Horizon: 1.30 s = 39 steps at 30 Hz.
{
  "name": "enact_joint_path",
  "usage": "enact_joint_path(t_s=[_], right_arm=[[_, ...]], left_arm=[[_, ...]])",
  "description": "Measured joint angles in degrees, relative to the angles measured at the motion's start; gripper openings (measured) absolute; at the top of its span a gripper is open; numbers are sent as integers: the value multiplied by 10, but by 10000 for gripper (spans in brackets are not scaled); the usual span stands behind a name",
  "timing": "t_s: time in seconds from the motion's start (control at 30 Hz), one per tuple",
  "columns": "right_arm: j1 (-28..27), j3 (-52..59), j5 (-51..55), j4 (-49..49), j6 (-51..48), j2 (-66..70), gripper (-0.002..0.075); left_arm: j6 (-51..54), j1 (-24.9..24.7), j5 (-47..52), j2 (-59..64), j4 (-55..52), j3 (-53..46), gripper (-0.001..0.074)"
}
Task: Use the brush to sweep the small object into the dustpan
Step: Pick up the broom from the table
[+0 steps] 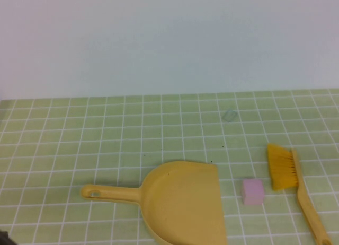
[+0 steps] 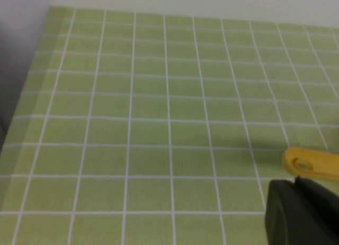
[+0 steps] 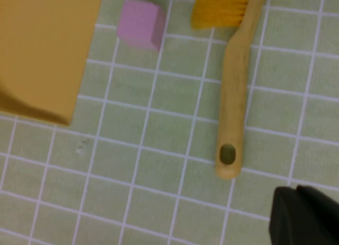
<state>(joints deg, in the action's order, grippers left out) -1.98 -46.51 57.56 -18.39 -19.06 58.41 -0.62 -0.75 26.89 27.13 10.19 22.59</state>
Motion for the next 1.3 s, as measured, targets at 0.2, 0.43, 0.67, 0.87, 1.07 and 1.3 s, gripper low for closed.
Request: enact_joint_path(t_s=[0.2, 0.43, 0.67, 0.87, 1.07, 1.3], right_arm=[[41, -7, -18, 11, 0, 90, 1], [164, -7, -43, 152, 122, 149, 1], [180, -7, -79, 109, 78, 202, 8], [180, -7, -146, 105, 64, 255, 280], [180, -7, -185, 104, 104, 305, 421], [180, -7, -185, 105, 121, 358, 415]], left_arm=[[74, 0, 26, 107, 69, 53, -4], [224, 0, 97, 259, 194, 174, -4], [350, 0, 102, 361, 333, 230, -4], [461, 0, 79, 412, 442, 231, -4], [484, 0, 83, 420, 451, 231, -4], [492, 0, 83, 420, 460, 231, -4]])
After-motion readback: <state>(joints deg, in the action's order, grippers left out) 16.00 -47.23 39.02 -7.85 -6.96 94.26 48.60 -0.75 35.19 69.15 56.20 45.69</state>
